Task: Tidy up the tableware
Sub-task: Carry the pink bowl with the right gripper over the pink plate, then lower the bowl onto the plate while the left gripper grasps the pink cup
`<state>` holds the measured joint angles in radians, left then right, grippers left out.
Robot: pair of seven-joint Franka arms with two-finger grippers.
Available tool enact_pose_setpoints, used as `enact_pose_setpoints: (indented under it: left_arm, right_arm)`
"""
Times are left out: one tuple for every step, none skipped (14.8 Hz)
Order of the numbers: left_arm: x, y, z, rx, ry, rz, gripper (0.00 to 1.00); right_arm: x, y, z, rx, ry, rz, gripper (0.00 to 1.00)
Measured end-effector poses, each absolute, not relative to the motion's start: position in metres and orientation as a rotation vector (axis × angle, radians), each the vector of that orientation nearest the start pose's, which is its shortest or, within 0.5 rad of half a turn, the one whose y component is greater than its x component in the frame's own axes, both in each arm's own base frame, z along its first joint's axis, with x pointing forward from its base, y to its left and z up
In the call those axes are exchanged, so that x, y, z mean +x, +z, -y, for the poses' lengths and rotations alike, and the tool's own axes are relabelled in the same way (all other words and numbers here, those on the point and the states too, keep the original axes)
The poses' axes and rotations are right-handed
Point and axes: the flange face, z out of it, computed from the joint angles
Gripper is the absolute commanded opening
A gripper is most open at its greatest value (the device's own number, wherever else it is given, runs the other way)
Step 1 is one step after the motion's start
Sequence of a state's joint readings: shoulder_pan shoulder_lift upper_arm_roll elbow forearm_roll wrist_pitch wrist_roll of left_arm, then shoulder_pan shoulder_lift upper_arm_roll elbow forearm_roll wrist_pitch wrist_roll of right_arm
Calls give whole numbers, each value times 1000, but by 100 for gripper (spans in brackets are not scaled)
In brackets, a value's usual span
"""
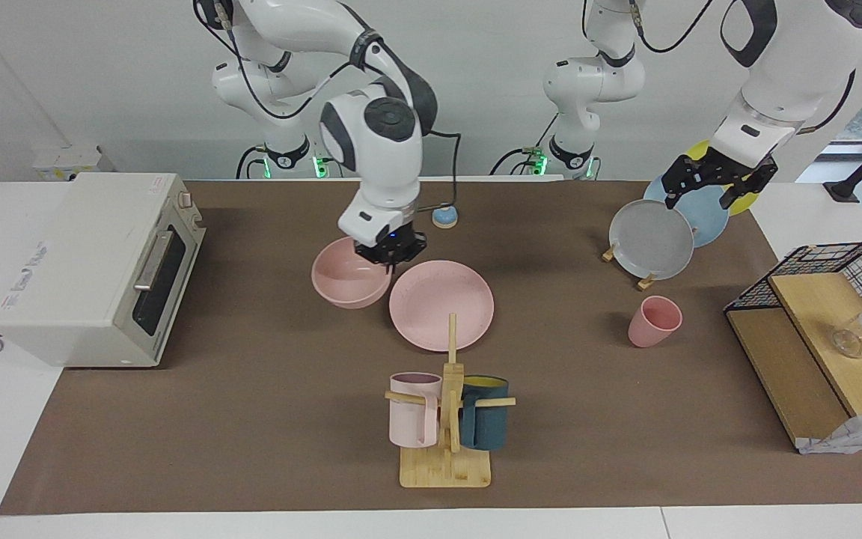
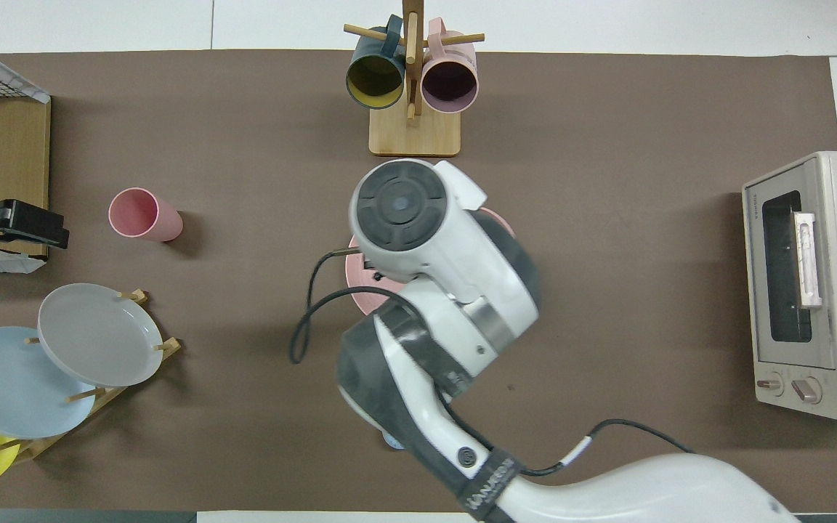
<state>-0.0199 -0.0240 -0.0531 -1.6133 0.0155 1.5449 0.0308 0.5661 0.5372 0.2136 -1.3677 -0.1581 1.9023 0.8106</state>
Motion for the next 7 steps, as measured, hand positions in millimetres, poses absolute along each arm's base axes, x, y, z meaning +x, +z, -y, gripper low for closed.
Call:
enact_pose_setpoints:
  left_arm:
    - [544,612,38,-3120,52,-144,100]
    - [549,603,38,-3122,34,-115,100]
    - [556,588,39,-3124,19,-93,100]
    - [566,569,39,-3126,13,-83,100]
    - [579,543,40,-3128,16,-79,100]
    - [593,514,41,-3131,23,-81,100]
    - [607,486,44,-3134,33,-85,100]
  right_arm:
    - [537,401,-474,-3155,-70,-25,0]
    - [542,392,-473,-3151,-72,-33,0]
    - [546,386,-470,-3151,-69,-43,0]
    - [548,382,-469,-3148,-70,-49,0]
    - [548,379,-468,-3146,-72,-51,0]
    - [546,375,-469,-3147,-69,-54,0]
    - [545,372,-469,-3148,-64,-58,0]
